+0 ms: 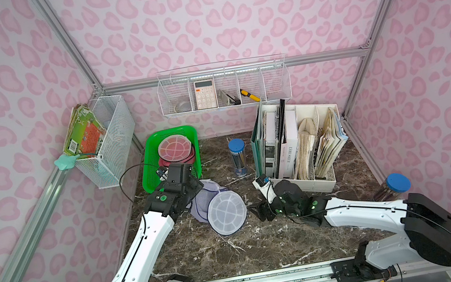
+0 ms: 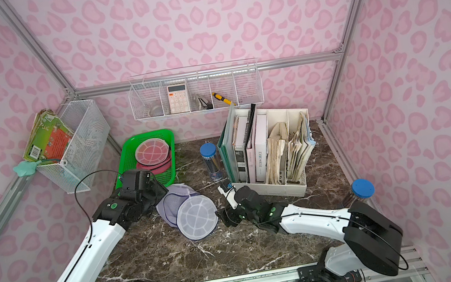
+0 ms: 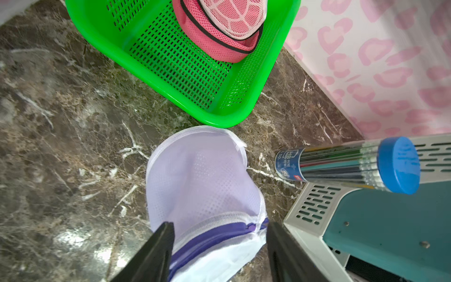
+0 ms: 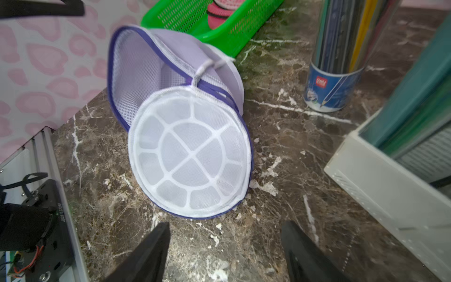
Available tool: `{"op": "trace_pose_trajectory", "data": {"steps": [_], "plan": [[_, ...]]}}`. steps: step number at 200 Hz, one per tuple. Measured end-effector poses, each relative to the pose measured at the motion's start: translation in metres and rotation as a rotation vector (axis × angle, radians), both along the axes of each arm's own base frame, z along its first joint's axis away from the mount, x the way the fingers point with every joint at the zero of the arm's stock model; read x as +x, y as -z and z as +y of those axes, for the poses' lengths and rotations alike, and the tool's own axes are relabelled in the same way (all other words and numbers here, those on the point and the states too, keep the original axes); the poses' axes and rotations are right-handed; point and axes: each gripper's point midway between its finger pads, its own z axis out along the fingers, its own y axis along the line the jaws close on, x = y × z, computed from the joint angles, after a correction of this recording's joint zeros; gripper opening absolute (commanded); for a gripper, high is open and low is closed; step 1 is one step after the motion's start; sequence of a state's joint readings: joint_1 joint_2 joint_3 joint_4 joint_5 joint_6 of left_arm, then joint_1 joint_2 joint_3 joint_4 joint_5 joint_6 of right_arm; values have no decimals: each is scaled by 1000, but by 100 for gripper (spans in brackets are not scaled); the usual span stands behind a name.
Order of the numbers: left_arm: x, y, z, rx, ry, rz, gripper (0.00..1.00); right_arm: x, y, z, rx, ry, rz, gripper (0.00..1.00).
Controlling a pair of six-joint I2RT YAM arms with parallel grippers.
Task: Turn the laundry bag inside out
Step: Place the laundry bag at the center of the board, then turn over the laundry bag at the center of the board.
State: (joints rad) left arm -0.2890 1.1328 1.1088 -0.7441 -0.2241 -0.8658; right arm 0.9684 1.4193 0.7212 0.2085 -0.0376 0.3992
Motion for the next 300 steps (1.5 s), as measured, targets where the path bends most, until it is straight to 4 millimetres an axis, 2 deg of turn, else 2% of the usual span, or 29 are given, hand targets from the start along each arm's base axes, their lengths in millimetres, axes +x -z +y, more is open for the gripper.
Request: {"op": "trace_pose_trajectory", "data": {"steps": [23, 43, 83, 104, 114, 136, 162, 168, 185, 207, 240, 282, 290, 300], "plan": [[-8, 4, -2, 41, 90, 18, 58, 2, 29, 11, -21, 2, 85, 57], [-17, 14, -7, 70, 177, 67, 58, 5, 51, 21, -28, 8, 151, 57], [-35, 34, -10, 130, 307, 176, 59, 19, 80, 34, -22, 42, 218, 57], [-37, 44, -12, 158, 365, 231, 59, 28, 92, 38, -25, 59, 233, 55], [-38, 50, -14, 161, 394, 263, 58, 32, 95, 41, -24, 64, 234, 49], [-36, 59, -15, 188, 429, 315, 50, 34, 100, 48, -16, 63, 245, 37], [-33, 70, -11, 222, 434, 365, 29, 37, 100, 46, -8, 66, 249, 6], [-33, 73, -10, 233, 440, 377, 23, 38, 99, 44, -1, 74, 250, 0], [-32, 81, -8, 248, 436, 407, 10, 42, 89, 38, 18, 83, 240, 0], [-33, 90, -6, 258, 435, 448, 0, 46, 71, 27, 52, 90, 230, 0], [-33, 100, -9, 230, 421, 496, 0, 48, 33, 13, 112, 63, 221, 0], [-40, 112, -28, 80, 381, 510, 0, 53, -28, -1, 156, 6, 182, 0], [-42, 113, -33, 51, 372, 508, 15, 57, -37, -3, 154, -1, 181, 0], [-43, 114, -42, 16, 373, 505, 20, 60, -44, -5, 139, -10, 188, 0]]}}
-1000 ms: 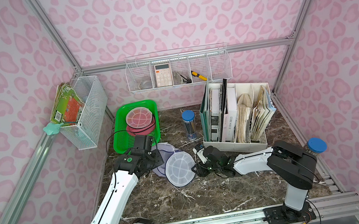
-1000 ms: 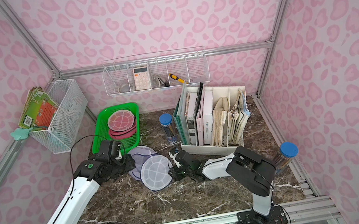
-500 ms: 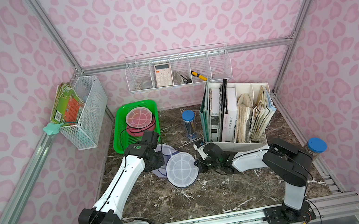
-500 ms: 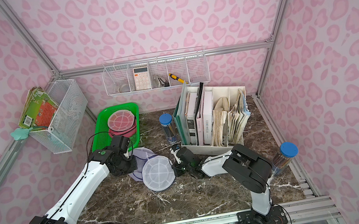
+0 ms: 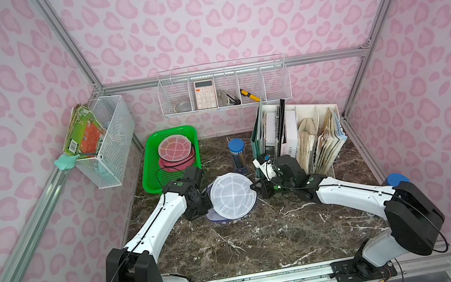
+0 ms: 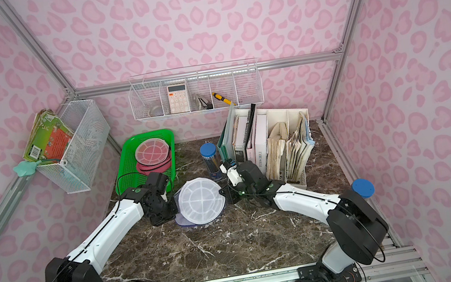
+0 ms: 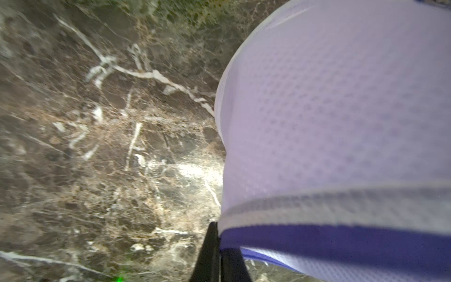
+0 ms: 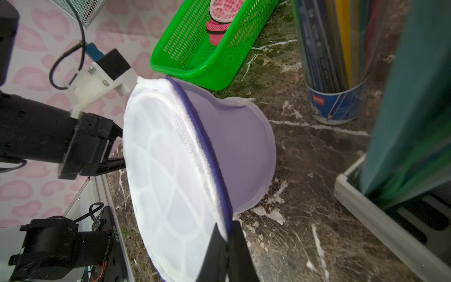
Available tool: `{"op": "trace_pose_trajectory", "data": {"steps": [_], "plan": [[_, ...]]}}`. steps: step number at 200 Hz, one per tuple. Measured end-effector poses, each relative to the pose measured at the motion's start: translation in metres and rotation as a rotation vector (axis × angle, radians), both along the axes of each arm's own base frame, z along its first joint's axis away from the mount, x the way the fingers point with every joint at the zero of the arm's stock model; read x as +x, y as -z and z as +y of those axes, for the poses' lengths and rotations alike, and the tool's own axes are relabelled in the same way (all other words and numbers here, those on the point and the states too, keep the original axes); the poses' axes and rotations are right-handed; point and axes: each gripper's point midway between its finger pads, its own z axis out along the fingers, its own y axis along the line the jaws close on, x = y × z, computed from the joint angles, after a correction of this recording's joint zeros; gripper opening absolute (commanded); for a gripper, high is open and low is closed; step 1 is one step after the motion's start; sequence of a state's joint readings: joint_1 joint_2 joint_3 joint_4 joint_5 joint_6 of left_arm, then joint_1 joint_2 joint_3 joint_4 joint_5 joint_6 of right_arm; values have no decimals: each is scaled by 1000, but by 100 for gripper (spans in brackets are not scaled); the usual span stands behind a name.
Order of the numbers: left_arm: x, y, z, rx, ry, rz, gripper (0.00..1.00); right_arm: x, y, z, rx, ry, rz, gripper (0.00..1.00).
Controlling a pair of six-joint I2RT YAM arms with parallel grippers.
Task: Turn the laundry bag inside out
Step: Turn over the laundry bag at the center of the board.
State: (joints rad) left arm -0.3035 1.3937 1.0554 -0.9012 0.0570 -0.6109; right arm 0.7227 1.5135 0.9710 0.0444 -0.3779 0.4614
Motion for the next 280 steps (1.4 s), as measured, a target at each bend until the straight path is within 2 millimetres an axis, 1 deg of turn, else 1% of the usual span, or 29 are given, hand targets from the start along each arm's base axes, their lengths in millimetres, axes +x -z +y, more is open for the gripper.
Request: {"op": "trace_pose_trajectory", "data": {"steps": [8, 18, 23, 35, 59, 71, 86, 98, 121, 146, 168, 180, 202, 223, 258, 273, 280], "plan": [[-1, 0, -5, -23, -14, 5, 24, 4, -2, -2, -19, -4, 10, 0], [-1, -1, -10, -42, -22, 2, 33, 6, -1, -2, -47, -15, 31, 0], [-1, -3, -10, -48, -27, -3, 36, 8, 0, -3, -62, -18, 40, 0], [0, -11, -9, -48, -50, -21, 39, 9, 6, -6, -103, -20, 75, 0], [4, -36, -4, -29, -51, -96, 42, 6, 16, -9, -173, -36, 141, 0], [0, -45, -6, -18, -20, -131, 44, 5, 19, -11, -197, -43, 166, 0], [-6, -50, -13, -3, 47, -162, 46, 5, 20, -12, -210, -46, 200, 0], [-12, -52, -25, 17, 135, -197, 47, 6, 19, -11, -215, -51, 224, 0], [-21, -57, -59, 32, 334, -279, 48, 9, 15, -7, -222, -57, 274, 0], [-21, -66, -84, 71, 470, -381, 52, 12, 12, -6, -230, -52, 304, 0], [-27, -74, -115, 81, 612, -455, 53, 9, 11, -7, -229, -49, 321, 0], [-29, -73, -127, 101, 672, -479, 53, 8, 11, -7, -225, -42, 333, 0], [-38, -66, -149, 151, 793, -502, 54, 5, 13, -11, -224, -33, 346, 0], [-47, -57, -164, 206, 893, -509, 55, 3, 12, -12, -216, -24, 352, 0], [-49, -41, -174, 315, 989, -502, 54, 2, 10, -12, -205, -24, 345, 0], [-46, -37, -173, 371, 996, -504, 48, 2, 7, -12, -199, -23, 340, 0], [-43, -35, -171, 404, 995, -504, 41, 3, 7, -12, -200, -19, 334, 0]]}}
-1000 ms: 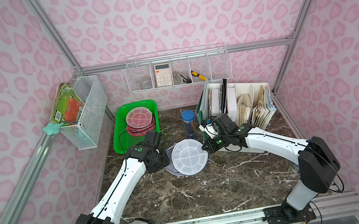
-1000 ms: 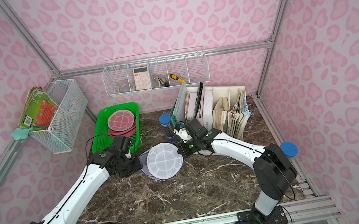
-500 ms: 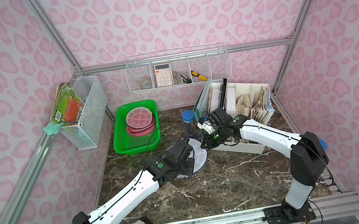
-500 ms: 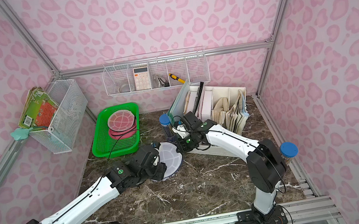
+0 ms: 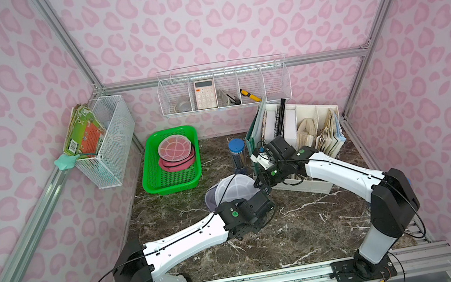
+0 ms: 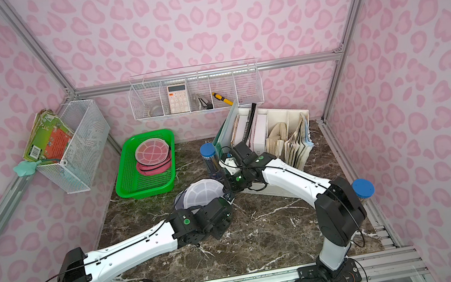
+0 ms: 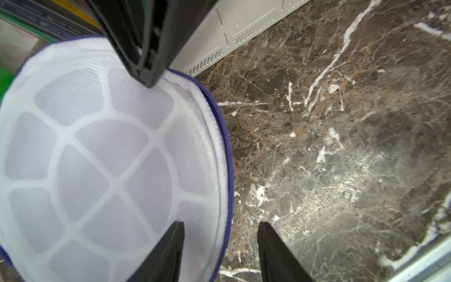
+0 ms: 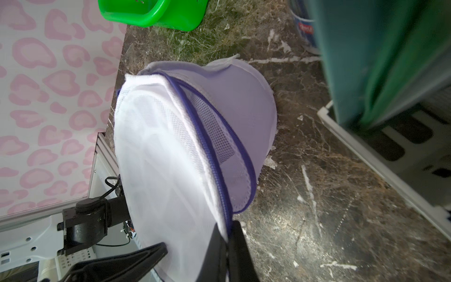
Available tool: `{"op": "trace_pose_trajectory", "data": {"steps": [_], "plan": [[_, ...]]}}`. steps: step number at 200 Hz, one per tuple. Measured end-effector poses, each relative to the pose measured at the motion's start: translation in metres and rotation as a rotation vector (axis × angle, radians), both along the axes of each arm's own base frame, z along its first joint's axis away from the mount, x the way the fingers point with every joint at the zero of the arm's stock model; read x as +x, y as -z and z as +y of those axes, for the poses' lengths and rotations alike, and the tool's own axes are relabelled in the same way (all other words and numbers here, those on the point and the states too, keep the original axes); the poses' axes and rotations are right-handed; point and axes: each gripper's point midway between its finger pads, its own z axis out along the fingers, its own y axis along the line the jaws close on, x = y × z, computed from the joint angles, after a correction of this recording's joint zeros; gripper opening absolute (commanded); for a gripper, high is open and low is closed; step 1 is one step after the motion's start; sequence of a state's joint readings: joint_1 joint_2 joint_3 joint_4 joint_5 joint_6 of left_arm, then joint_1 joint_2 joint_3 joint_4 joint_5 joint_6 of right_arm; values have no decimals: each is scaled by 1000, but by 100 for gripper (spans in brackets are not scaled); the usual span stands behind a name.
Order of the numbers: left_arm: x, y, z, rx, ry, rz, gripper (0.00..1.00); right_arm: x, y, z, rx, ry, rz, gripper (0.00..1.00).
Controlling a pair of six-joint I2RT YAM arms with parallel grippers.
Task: Turn the laundry bag inside out
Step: Turn over the laundry bag at the center of the board.
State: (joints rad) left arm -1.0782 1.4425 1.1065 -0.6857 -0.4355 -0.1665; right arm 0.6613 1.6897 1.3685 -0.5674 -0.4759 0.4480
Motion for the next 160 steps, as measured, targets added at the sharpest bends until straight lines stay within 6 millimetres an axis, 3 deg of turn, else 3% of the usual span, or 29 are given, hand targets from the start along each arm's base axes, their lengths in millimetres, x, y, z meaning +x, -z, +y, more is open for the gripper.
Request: {"op": "trace_pose_trajectory", "data": {"steps": [18, 26, 51, 71, 83, 125, 160], "plan": [[8, 4, 6, 64, -16, -36, 13, 1, 0, -1, 6, 8, -12, 0], [10, 6, 8, 91, -19, -46, 0, 2, 2, -2, 1, 13, -15, 5], [15, 4, 12, 129, -31, -76, 0, 2, 0, -2, 15, 25, -31, 43], [18, -10, 19, 119, -69, -96, 0, 2, -5, -7, 16, 41, -74, 59], [20, -20, 21, 86, -101, -102, 0, -2, -10, -11, 23, 49, -102, 63], [30, -57, 34, -79, -255, -112, 0, -32, -36, -21, 116, 56, -231, 64], [30, -76, 50, -190, -360, -74, 0, -59, -26, -17, 146, 38, -325, 64]]}}
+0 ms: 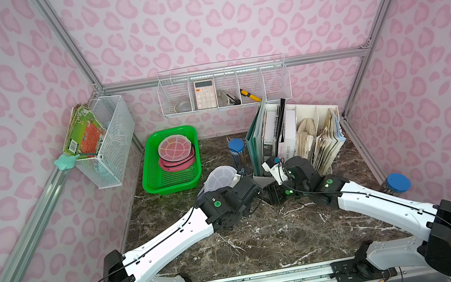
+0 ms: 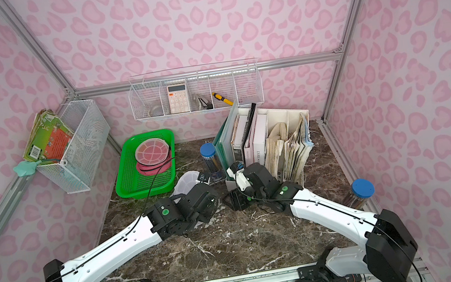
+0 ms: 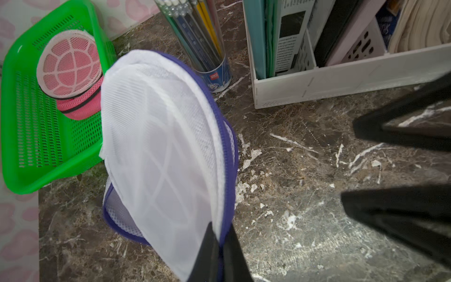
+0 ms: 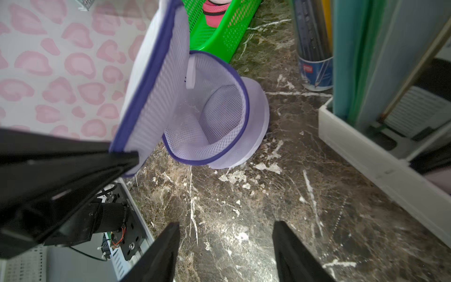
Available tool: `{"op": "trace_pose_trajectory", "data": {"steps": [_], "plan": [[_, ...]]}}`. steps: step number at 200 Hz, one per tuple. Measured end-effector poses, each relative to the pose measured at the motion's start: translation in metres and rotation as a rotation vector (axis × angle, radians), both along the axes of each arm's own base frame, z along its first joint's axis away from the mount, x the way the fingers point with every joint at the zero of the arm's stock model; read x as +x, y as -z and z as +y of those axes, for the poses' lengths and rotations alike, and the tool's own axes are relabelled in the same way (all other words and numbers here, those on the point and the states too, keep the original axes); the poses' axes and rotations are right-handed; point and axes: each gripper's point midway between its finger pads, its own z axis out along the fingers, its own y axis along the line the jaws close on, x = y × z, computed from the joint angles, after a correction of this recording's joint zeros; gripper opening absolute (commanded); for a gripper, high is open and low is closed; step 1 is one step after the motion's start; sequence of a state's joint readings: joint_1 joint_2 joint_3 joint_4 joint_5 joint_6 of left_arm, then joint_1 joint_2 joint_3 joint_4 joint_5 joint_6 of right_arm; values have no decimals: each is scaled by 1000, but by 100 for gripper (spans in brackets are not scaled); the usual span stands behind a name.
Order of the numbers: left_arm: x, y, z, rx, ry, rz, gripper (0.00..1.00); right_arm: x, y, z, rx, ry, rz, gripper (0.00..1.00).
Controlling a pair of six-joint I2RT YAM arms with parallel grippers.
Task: Turn the laundry bag inside out
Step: Turn over the laundry bag at the center of the board.
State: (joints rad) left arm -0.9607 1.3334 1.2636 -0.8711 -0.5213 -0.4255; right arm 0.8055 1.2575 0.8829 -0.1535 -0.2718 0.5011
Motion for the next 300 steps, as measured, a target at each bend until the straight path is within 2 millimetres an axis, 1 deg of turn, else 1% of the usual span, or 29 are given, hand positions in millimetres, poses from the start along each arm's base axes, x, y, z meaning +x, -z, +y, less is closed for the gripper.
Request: {"op": "trace_pose_trajectory", "data": {"steps": [12, 39, 61, 88, 118, 134, 158, 177, 194, 203, 211, 227, 247, 266, 275, 300], "plan": [[1, -7, 6, -40, -35, 11, 0, -3, 4, 0, 10, 7, -27, 65], [2, -19, 16, -130, -105, 36, 0, 1, 7, 5, 45, 37, -68, 65], [2, -27, 22, -199, -135, 54, 0, 4, 14, 16, 69, 65, -50, 66], [-1, -32, 33, -281, -147, 84, 0, -5, 27, 44, 72, 72, -13, 67], [-7, -40, 44, -357, -152, 98, 0, -6, 44, 77, 72, 111, 43, 67], [-13, -41, 45, -387, -138, 109, 0, -1, 54, 88, 73, 144, 72, 67], [-23, -38, 49, -406, -124, 126, 0, 9, 68, 103, 80, 183, 108, 67], [-28, -36, 52, -414, -120, 129, 0, 17, 72, 117, 93, 197, 120, 67], [-30, -37, 54, -423, -121, 129, 0, 25, 72, 131, 113, 194, 117, 67], [-31, -38, 55, -426, -121, 125, 0, 27, 73, 139, 122, 186, 122, 66], [-31, -39, 55, -428, -121, 123, 0, 28, 75, 144, 127, 180, 130, 61], [-31, -38, 56, -427, -122, 124, 0, 33, 81, 153, 127, 171, 139, 47], [-32, -37, 57, -428, -132, 130, 0, 35, 86, 158, 130, 161, 158, 21], [-31, -39, 61, -424, -149, 132, 0, 35, 85, 151, 132, 172, 161, 0], [-29, -41, 65, -423, -168, 132, 0, 33, 83, 144, 133, 178, 166, 0], [-20, -48, 83, -445, -239, 125, 0, 29, 64, 123, 153, 194, 156, 0]]}}
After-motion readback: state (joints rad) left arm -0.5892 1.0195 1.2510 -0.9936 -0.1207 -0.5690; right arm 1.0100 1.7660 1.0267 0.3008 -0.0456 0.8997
